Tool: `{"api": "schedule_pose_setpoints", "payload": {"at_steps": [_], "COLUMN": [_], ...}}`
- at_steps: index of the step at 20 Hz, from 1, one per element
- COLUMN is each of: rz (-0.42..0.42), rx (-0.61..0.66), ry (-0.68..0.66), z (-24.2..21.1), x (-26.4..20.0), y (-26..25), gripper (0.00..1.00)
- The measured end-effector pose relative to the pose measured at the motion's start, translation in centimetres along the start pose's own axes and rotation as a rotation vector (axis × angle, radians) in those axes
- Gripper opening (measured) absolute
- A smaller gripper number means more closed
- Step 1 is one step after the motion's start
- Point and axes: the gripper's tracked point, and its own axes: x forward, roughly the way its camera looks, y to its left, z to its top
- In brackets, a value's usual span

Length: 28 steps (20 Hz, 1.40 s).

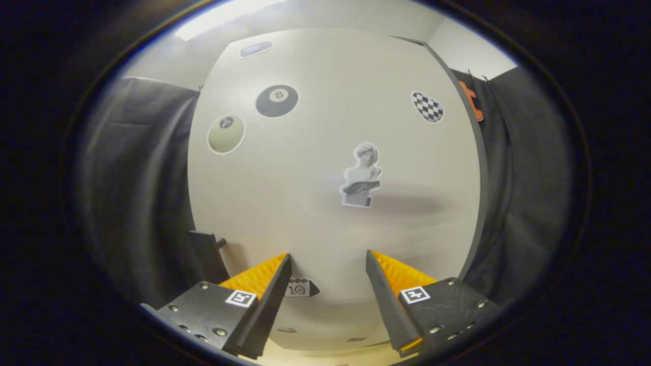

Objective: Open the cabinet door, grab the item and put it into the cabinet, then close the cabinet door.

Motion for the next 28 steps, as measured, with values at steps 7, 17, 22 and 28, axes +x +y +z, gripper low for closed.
{"api": "schedule_pose_setpoints", "payload": {"at_steps": [7, 17, 22, 28], "rz": [-0.038, -0.021, -0.015, -0.046], "rx": [-0.090, -0.043, -0.062, -0.043], "ry": [-0.005, -0.012, -0.016, -0.087], "z": [0.0, 0.1, -0.1, 2.6], "x": [-0.1, -0.3, -0.1, -1.9], "y": [0.4, 0.0, 0.0, -1.7], "gripper": [0.88, 0.88, 0.87, 0.88]}}
